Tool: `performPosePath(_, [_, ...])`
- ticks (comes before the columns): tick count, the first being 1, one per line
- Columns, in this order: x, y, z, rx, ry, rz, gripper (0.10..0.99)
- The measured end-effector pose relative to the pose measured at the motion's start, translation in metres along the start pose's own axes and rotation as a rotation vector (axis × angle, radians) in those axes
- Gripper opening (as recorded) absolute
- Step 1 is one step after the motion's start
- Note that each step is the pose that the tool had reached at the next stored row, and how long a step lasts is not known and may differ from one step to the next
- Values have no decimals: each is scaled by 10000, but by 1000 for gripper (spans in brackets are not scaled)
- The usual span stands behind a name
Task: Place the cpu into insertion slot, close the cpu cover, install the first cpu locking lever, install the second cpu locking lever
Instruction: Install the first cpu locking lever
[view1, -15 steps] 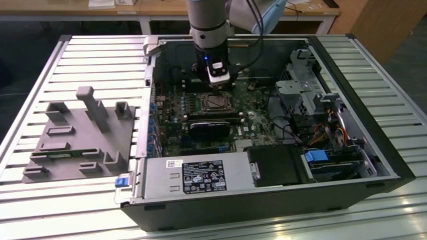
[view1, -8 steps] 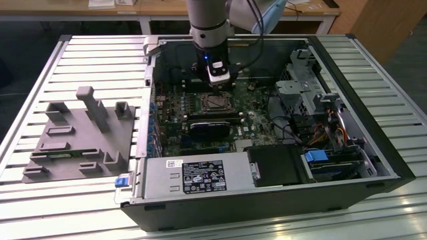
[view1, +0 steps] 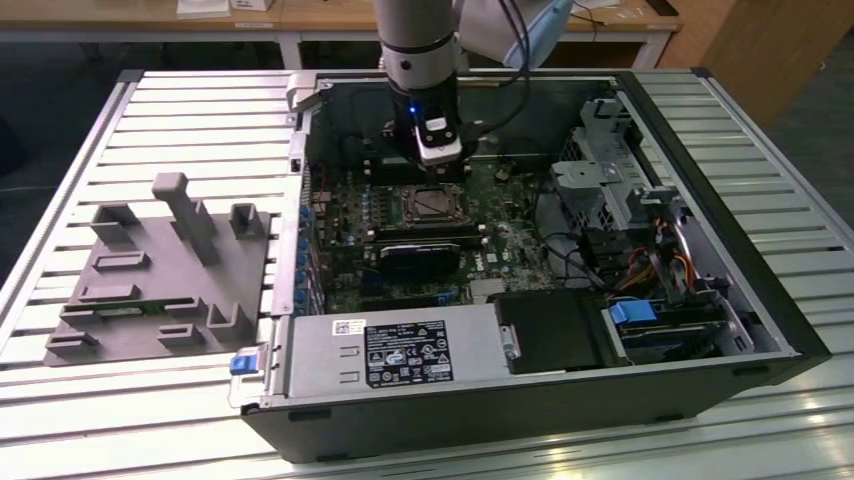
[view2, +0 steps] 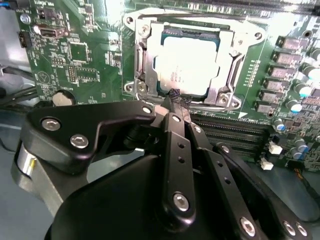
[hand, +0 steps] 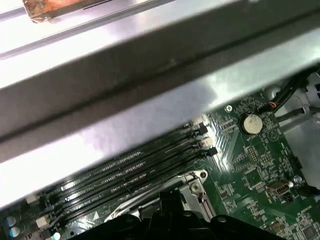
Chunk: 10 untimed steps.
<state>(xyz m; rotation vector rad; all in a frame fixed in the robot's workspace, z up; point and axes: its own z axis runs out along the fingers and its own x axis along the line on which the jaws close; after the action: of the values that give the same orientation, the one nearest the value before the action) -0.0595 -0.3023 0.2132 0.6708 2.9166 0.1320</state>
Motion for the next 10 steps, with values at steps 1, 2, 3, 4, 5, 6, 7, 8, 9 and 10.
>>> performPosePath(1, [-6, -12, -1, 2, -1, 0, 106])
performPosePath(2, [-13, -26, -3, 5, -2, 0, 106])
performPosePath(3, [-22, -44, -4, 6, -3, 0, 106])
performPosePath(4, [-30, -61, -5, 7, -4, -1, 106])
performPosePath(5, [-38, -78, -6, 8, -4, -1, 106])
performPosePath(6, [-47, -95, -7, 11, -5, -2, 106])
performPosePath(7, [-55, -112, -9, 13, -6, -3, 106])
performPosePath(8, [-64, -129, -10, 15, -6, -3, 106])
performPosePath(9, [-73, -148, -10, 15, -7, -3, 106])
performPosePath(10, [-82, -166, -11, 15, -7, -2, 106])
